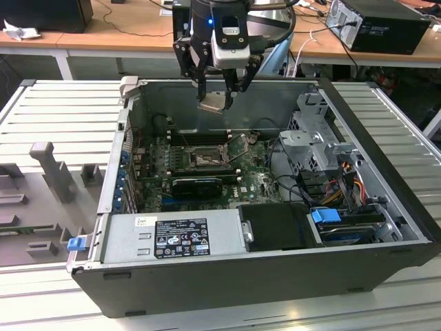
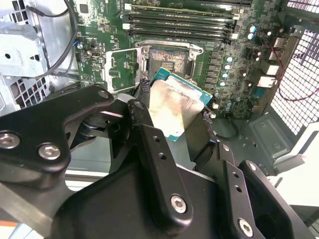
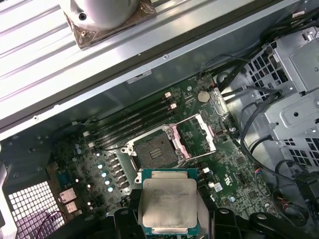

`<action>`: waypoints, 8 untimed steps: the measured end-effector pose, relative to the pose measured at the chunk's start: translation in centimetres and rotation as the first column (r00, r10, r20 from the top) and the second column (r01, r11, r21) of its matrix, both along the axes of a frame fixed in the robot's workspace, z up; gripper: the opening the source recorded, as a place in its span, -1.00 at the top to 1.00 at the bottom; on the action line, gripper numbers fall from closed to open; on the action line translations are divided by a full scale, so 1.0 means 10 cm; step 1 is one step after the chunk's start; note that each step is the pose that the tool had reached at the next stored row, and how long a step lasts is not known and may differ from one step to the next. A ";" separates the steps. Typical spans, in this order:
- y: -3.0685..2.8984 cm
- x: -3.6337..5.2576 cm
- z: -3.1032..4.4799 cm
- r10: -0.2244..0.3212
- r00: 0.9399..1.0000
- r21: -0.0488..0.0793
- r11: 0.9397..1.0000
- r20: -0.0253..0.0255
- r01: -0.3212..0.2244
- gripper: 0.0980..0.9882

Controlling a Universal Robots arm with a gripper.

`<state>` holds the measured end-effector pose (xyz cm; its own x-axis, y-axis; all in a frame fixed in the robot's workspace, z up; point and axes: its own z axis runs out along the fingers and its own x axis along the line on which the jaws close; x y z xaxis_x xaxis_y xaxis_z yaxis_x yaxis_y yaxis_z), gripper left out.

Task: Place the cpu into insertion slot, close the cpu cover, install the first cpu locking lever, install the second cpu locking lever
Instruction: 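Place the cpu into insertion slot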

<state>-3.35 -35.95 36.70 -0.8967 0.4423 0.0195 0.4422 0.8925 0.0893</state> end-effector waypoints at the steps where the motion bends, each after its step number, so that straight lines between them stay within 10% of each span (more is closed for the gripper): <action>1: 0.000 0.000 0.000 -0.004 1.000 0.000 1.000 0.000 0.004 0.04; 8: 0.000 0.000 0.000 -0.020 1.000 0.000 1.000 0.000 0.020 0.04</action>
